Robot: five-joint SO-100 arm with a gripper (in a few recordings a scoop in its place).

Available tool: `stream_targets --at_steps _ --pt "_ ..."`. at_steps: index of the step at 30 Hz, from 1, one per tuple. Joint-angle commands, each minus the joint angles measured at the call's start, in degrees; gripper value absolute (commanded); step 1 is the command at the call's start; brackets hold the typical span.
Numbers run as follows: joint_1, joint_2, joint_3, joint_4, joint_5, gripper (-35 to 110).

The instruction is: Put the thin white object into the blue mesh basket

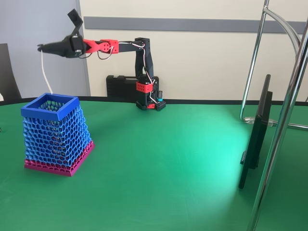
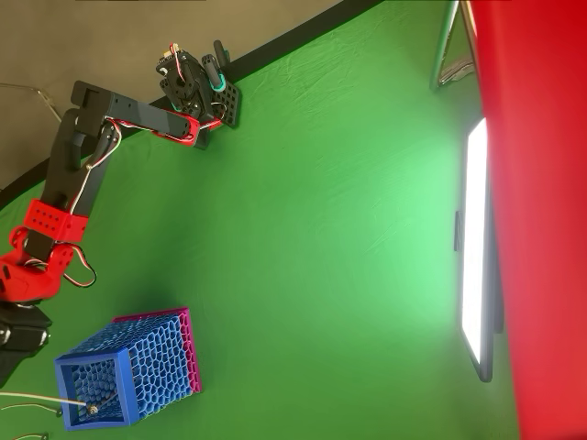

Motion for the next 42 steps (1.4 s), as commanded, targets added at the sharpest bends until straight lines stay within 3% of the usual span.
stream_targets --at_steps 1,13,42 --pt "-1.0 -0.7 0.3 -1.0 -6.2 1" --pt "-2.7 -3.4 5.9 -1.0 -14.6 6" --pt "-13.6 10.4 28.3 -6.2 -13.6 10"
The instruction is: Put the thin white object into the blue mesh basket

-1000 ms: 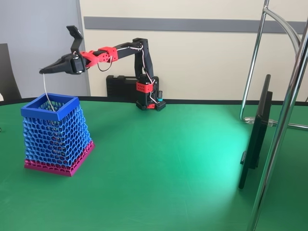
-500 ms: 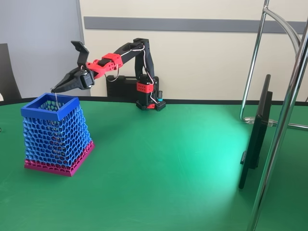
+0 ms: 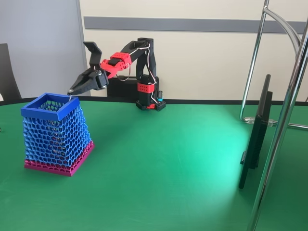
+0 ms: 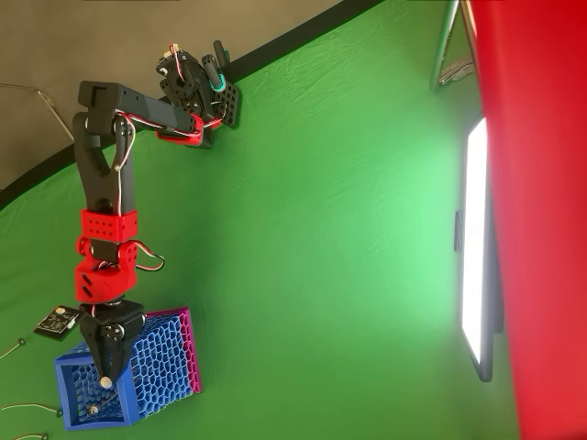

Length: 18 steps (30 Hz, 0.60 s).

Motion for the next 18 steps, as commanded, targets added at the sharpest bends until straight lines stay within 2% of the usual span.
stream_targets --at_steps 1,10,18 --pt "-1.8 5.4 2.8 -2.4 0.2 10" --pt "-5.7 13.7 11.4 -4.3 0.4 12" --pt "-1.8 14.4 12.0 -6.8 1.1 12"
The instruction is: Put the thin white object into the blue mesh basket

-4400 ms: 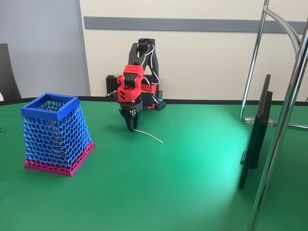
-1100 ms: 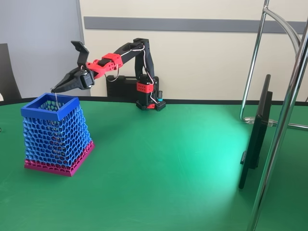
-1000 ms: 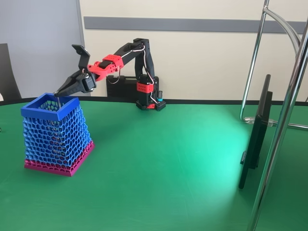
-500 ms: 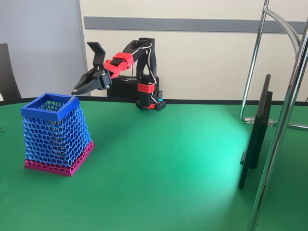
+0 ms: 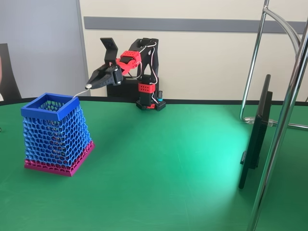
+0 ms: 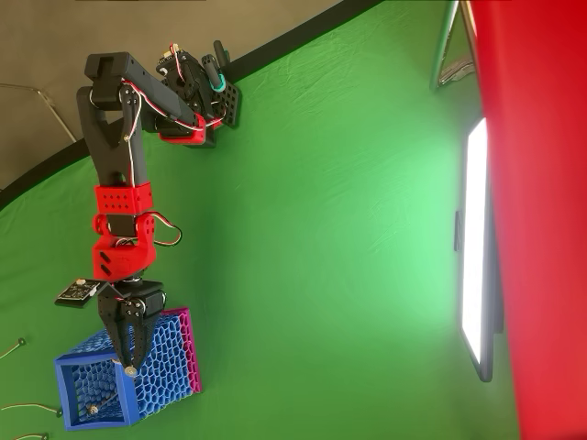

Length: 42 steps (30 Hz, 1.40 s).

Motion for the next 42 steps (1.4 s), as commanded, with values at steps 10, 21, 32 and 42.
stream_targets --at_steps 10,21,32,42 --pt "7.9 -0.3 -1.8 -3.5 1.0 10" --pt "9.2 3.0 3.3 -6.7 2.3 8" --pt "2.3 21.6 20.9 -6.9 16.2 1" --pt "-5.2 40.2 39.9 -6.6 29.4 0"
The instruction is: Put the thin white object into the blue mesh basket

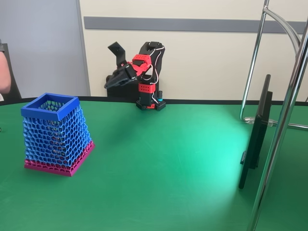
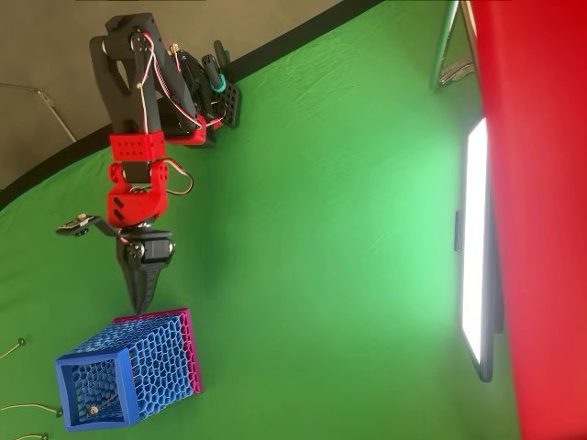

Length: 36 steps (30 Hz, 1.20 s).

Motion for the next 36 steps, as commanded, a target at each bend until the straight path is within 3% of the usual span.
stream_targets --at_steps 1,5,26,36 --pt "-1.8 6.2 3.3 1.1 4.0 0" --pt "-4.0 14.0 7.7 7.1 10.3 0" --pt "-19.2 45.8 14.4 63.0 39.8 0" --pt "-20.1 51.2 14.9 77.4 47.5 0"
